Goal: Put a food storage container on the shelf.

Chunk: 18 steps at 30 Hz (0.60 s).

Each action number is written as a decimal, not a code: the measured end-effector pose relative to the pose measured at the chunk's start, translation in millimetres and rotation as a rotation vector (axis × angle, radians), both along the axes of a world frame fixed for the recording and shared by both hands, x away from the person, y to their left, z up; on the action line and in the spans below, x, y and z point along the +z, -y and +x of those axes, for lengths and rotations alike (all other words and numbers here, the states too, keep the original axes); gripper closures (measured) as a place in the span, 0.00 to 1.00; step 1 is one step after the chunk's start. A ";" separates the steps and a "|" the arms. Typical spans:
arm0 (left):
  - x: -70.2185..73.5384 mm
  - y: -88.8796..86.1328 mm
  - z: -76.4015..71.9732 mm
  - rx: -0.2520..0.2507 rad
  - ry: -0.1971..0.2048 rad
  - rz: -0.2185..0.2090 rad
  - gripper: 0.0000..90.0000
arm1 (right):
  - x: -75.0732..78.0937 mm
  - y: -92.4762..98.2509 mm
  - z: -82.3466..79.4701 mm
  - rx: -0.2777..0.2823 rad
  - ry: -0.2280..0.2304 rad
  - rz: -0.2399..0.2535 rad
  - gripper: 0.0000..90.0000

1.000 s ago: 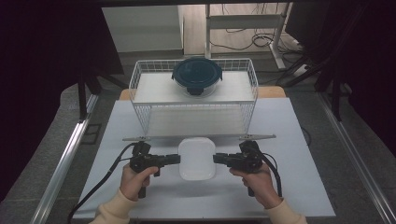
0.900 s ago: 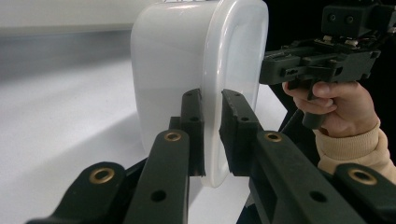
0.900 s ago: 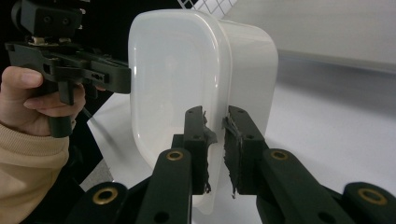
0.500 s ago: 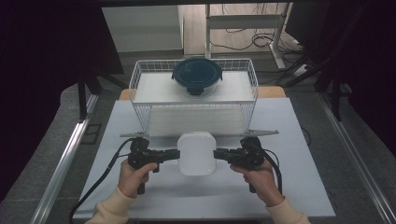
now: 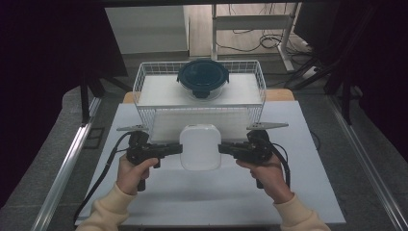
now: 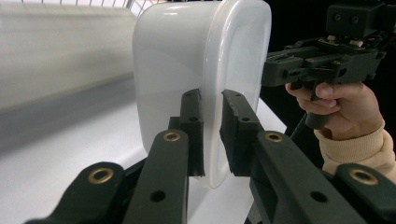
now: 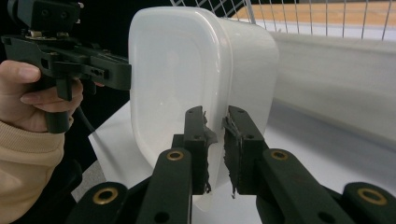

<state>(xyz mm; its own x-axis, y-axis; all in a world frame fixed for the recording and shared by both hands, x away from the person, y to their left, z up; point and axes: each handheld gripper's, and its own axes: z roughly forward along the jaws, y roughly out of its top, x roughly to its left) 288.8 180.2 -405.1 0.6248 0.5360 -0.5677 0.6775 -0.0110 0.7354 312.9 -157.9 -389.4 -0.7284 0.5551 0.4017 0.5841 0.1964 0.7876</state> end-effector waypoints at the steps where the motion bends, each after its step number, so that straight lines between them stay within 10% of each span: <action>1: 2.6 -0.7 0.3 0.002 0.006 0.001 0.88 | 2.2 -0.6 0.4 0.001 0.002 -0.001 0.88; 18: 35.1 -7.8 12.9 0.013 0.041 -0.002 0.88 | 36.5 -9.4 15.6 0.008 0.045 -0.010 0.88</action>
